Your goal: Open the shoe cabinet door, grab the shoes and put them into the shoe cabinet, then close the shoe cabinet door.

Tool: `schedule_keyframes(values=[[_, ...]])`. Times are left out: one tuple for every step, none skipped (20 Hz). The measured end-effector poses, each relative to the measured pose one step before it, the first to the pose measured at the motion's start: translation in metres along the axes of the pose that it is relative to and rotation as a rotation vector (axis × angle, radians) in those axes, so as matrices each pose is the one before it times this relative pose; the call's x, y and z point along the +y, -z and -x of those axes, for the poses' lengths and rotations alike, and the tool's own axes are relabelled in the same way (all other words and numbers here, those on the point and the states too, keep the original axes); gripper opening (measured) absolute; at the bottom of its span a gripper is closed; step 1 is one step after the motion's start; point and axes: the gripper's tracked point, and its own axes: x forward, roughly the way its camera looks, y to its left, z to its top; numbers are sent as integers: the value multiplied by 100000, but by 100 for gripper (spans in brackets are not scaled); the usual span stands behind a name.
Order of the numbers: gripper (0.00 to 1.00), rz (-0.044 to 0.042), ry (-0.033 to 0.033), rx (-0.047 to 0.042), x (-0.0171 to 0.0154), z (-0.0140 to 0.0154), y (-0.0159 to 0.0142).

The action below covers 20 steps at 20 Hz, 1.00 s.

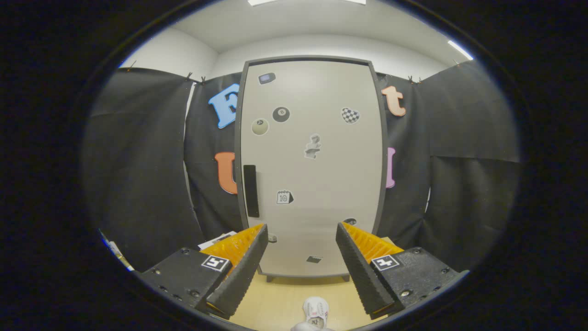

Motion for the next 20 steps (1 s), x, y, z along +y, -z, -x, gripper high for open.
schedule_keyframes(values=[[97,-507,-1498,94,987,-1013,-10],[97,-137,-1316,184,846,-1111,128],[98,-148,-1320,661,814,-1125,65],[98,-285,-1024,369,745,-1216,38],[98,24,-978,548,647,-1135,84],[98,373,-251,-59,560,-1040,-32],[98,131,-501,-96,597,-1046,-74],[98,-61,-531,-888,573,-1243,-189],[97,74,-329,518,547,-1101,-31],[98,123,-932,115,676,-971,-112],[98,68,-281,-334,457,-1090,-191],[97,327,143,266,356,-1129,-27],[97,28,-335,203,422,-979,-61],[97,-253,318,-664,258,-985,-281],[97,-74,875,342,192,-858,-24],[97,-98,316,-582,206,-652,-241],[95,429,246,35,200,-724,-223],[94,543,446,521,180,-577,95],[92,546,138,104,156,-479,-56],[90,370,841,206,-44,-522,-48]])
